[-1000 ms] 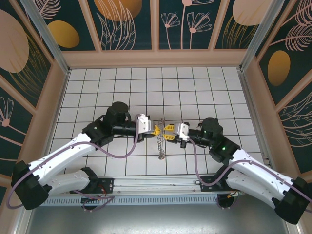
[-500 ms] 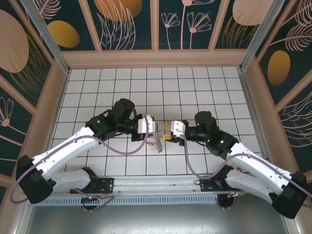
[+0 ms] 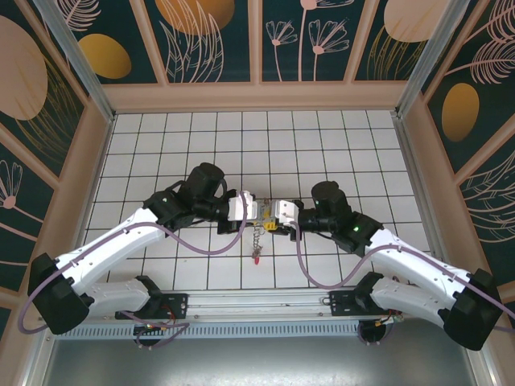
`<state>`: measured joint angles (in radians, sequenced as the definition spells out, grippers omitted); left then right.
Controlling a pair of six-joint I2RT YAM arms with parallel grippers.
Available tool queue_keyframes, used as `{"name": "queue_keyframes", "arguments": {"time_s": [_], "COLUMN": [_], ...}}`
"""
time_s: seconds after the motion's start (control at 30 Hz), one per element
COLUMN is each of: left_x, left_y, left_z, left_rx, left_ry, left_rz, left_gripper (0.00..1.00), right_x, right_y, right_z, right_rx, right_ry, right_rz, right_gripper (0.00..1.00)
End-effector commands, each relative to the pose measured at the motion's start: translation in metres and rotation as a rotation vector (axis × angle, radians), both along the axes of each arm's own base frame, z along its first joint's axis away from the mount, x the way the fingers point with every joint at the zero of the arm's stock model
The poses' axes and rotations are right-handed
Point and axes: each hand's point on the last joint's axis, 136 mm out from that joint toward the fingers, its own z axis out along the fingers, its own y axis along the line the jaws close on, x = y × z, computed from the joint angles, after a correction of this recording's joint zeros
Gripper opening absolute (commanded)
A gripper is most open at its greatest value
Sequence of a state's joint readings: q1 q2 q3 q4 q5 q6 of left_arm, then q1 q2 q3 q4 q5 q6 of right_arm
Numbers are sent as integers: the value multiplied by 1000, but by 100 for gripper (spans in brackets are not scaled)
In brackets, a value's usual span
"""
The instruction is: Put the keys on the keyring
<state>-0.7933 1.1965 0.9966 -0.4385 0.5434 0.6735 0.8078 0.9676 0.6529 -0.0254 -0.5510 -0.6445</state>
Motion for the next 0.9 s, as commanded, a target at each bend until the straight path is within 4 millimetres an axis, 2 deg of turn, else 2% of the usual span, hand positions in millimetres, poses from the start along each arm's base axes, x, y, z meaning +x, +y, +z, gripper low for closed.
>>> {"name": "queue_keyframes", "arguments": {"time_s": [0.0,0.13,0.17,0.2,0.33,0.4,0.5,0.57,0.7,0.87], "left_x": [-6,-7,-7,-7,-8,-7,-12,-13,-16,-22], "left_y": [-7,-8,-9,-10,-11,-6,5,11,14,0], "left_z": [8,8,11,13,25,36,42,46,39,40], "left_rx": [-33,-37,-48,-56,-96,-139,-219,-266,-266,-323], "left_ry": [6,12,10,8,-5,-31,-82,-109,-79,15], "left_rz": [-41,-47,-50,-51,-46,-8,36,68,80,27], "left_gripper": [0,0,0,0,0,9,34,43,44,44], "right_x": [-5,-7,-7,-8,-8,-9,-12,-16,-25,-30], "right_y": [7,10,11,11,11,8,2,-1,-7,-7], "right_z": [24,21,20,19,23,31,42,48,59,62], "right_rx": [80,86,82,80,97,132,194,243,339,373], "right_ry": [-35,-23,-19,-19,-28,-43,-58,-64,-67,-63], "right_rz": [34,37,36,38,30,18,4,6,22,51], "right_gripper": [22,21,16,3,0,0,0,0,0,0]}}
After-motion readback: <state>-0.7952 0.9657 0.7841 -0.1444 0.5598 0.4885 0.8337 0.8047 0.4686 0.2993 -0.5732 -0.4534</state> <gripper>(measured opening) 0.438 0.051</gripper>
